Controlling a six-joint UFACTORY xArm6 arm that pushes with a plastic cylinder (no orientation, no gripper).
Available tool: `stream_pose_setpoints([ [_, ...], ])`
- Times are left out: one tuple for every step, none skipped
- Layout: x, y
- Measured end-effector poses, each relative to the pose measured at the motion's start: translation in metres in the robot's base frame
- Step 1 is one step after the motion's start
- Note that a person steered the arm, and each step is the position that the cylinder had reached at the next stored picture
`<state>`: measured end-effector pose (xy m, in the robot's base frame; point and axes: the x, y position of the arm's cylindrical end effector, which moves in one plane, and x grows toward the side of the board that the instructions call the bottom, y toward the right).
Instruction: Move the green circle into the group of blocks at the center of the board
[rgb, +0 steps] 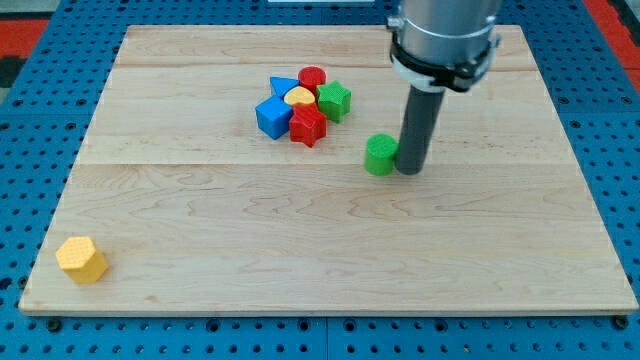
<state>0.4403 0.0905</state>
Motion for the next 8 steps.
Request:
stream_pose_setpoints([
  [-0.002,-0.001],
  [0.016,0.008],
  [-0.011,-0.008],
  [-0.031,-0.023],
  [-0.011,-0.019],
  [-0.005,-0.033],
  [-0.032,-0.053],
  [-0.042,-0.067],
])
